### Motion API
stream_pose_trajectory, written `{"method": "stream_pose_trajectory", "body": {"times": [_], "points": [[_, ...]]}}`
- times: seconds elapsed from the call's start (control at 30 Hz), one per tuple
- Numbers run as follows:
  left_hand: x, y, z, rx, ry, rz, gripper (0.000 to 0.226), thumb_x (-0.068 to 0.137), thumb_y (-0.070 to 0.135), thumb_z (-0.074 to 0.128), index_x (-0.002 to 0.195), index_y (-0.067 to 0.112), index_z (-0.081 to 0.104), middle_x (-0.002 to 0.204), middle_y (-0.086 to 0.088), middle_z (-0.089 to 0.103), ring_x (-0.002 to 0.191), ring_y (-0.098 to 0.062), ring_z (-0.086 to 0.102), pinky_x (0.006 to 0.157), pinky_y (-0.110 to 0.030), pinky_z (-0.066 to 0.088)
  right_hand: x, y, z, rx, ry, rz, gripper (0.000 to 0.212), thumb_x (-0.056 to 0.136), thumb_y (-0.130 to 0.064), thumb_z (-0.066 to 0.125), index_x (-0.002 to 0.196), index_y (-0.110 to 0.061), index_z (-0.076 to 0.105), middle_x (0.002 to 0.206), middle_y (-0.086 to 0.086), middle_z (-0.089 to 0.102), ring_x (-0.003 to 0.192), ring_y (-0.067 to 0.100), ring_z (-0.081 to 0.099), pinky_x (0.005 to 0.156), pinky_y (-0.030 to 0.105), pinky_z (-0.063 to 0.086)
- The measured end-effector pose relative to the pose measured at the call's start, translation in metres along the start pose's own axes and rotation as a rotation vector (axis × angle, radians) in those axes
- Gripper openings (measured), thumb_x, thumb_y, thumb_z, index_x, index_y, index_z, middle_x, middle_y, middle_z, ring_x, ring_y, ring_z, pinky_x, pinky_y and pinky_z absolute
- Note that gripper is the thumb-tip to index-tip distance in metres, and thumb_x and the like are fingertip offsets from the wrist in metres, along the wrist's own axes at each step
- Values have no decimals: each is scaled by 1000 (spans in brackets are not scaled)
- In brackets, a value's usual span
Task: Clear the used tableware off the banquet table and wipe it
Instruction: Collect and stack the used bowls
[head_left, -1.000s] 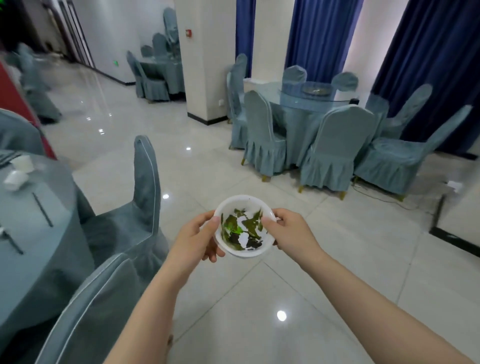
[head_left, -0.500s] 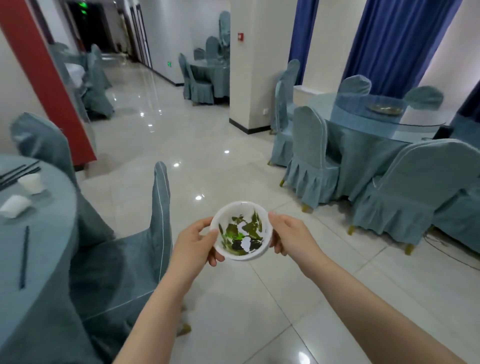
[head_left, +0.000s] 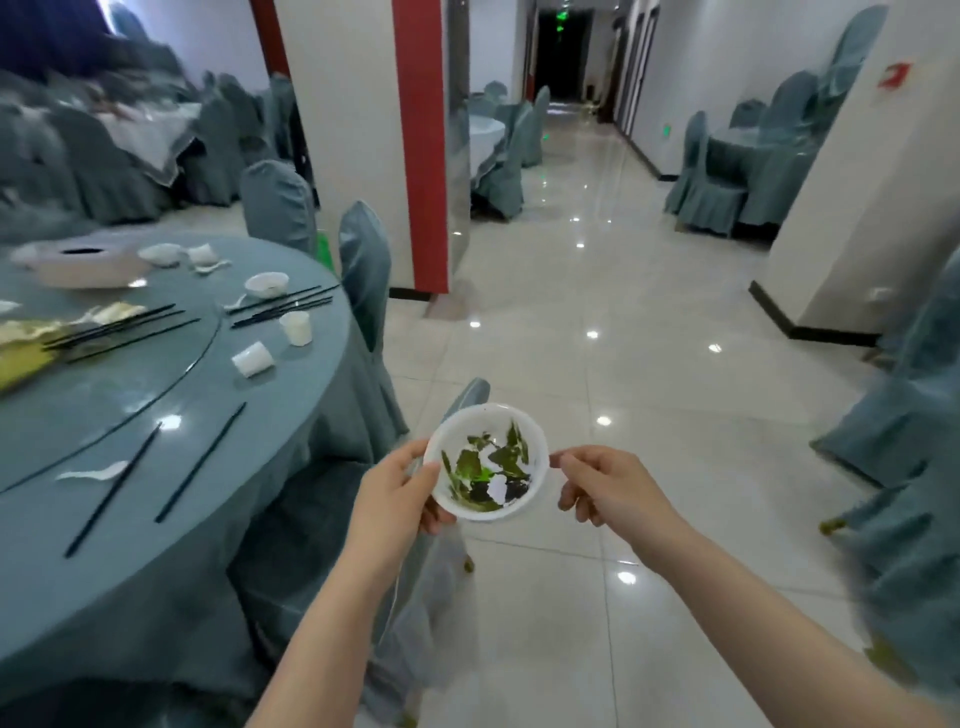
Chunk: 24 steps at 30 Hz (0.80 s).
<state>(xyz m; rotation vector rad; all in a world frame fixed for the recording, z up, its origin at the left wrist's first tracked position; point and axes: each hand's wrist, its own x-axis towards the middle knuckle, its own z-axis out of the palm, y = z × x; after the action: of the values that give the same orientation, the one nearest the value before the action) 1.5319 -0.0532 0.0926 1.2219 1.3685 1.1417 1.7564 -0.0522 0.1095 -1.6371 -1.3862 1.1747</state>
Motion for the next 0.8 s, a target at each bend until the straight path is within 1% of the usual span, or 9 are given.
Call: {"method": "stream_pose_trajectory", "body": {"times": [0.07, 0.17, 0.27, 0.4, 0.47, 0.57, 0.63, 0.73, 0.8], "points": [[36, 6, 19, -56, 76, -7, 27, 96, 10, 47, 112, 23, 65, 61, -11, 66, 45, -10, 54, 42, -20, 44, 47, -8, -15, -71, -58, -43, 18, 92, -29, 49, 95, -27, 68, 66, -4, 70, 52, 6, 56, 56, 23, 41], [103, 10, 56, -116, 128, -8, 28, 96, 8, 46, 115, 19, 63, 56, -6, 63, 42, -8, 52, 40, -18, 42, 124, -22, -43, -101, -86, -111, 20, 93, -31, 49, 93, -26, 68, 69, -4, 71, 54, 6, 57, 57, 24, 42], [171, 21, 89, -116, 143, -2, 27, 96, 10, 47, 117, 21, 61, 57, -1, 66, 42, -6, 55, 40, -17, 43, 187, -38, -71, -51, -93, -141, 24, 94, -38, 45, 92, -27, 67, 71, -3, 72, 56, 8, 61, 57, 26, 44], [253, 36, 131, -85, 135, 29, 27, 97, 14, 47, 119, 24, 58, 63, 0, 69, 46, -8, 58, 44, -20, 47, 269, -52, -117, -18, -76, -151, 39, 97, -51, 34, 91, -28, 65, 72, -3, 72, 58, 10, 64, 58, 27, 44], [289, 40, 146, -64, 130, 20, 28, 97, 16, 47, 121, 24, 57, 63, -2, 69, 47, -9, 58, 45, -21, 47, 309, -53, -133, -9, -102, -126, 41, 95, -54, 36, 90, -27, 66, 70, -3, 72, 58, 10, 63, 57, 27, 44], [341, 44, 160, -46, 144, 16, 26, 97, 18, 47, 121, 27, 56, 63, -1, 69, 47, -9, 58, 46, -20, 48, 374, -52, -143, -49, -179, -125, 31, 94, -48, 46, 90, -26, 68, 69, -4, 71, 56, 9, 60, 56, 26, 43], [376, 46, 167, -20, 191, 5, 24, 97, 20, 48, 116, 33, 54, 64, 1, 70, 49, -9, 61, 48, -21, 51, 421, -55, -147, -69, -224, -137, 23, 92, -41, 51, 92, -26, 69, 68, -3, 71, 55, 10, 57, 57, 26, 42], [428, 45, 173, 2, 285, -14, 24, 97, 20, 49, 107, 41, 53, 65, 0, 71, 47, -8, 61, 47, -19, 52, 495, -62, -145, -62, -325, -138, 22, 90, -38, 55, 99, -23, 67, 68, -1, 70, 54, 12, 55, 55, 26, 41], [461, 42, 176, -17, 354, -19, 23, 97, 19, 50, 109, 38, 55, 67, -2, 71, 46, -8, 59, 46, -19, 50, 543, -68, -143, -78, -387, -175, 21, 88, -38, 57, 101, -24, 66, 68, -1, 71, 53, 10, 55, 53, 24, 41]]}}
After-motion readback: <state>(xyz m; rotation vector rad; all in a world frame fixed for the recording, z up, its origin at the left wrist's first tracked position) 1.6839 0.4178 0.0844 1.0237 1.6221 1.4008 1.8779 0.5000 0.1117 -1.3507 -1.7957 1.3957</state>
